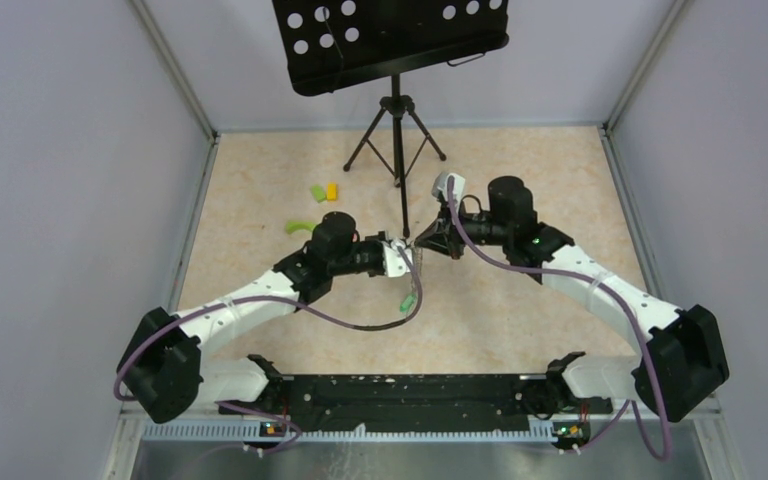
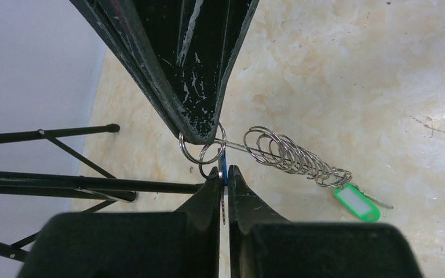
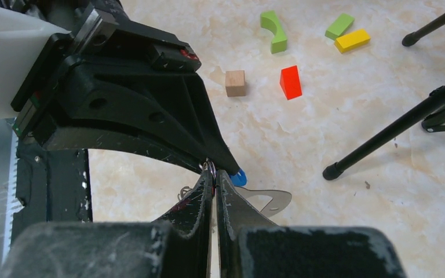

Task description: Put the keys on the keyring

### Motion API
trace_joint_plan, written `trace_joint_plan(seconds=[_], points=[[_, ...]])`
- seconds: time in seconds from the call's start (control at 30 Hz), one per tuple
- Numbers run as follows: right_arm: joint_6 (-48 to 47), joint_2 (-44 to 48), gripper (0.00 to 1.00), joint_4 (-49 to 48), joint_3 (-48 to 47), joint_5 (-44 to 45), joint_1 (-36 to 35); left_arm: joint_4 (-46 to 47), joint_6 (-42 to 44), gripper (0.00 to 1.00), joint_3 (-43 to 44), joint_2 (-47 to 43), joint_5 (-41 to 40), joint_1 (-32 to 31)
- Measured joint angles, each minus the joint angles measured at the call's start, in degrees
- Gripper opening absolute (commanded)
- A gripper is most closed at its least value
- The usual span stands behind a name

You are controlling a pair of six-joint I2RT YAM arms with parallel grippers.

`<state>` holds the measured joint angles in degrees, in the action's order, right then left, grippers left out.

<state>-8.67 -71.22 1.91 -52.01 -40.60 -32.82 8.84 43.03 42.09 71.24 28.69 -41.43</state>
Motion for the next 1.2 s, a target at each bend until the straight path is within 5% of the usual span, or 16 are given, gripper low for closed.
trace_joint_plan(seconds=[0.57,1.03,1.2], points=[[2.54,-0.7,0.0,-0.44,0.0,5.35,0.04,2.91,7.04,0.11,-2.14,0.28,-12.98,-5.73],[1.57,-0.7,0.0,-2.8,0.0,5.99,1.16,3.23,5.31,0.58,-2.51,0.24,-17.9,-6.32],[0.2,-0.61,0.0,-3.91,1.16,2.69,2.69,2.93,2.64,0.63,-2.73,-0.35,-16.61,-5.35]])
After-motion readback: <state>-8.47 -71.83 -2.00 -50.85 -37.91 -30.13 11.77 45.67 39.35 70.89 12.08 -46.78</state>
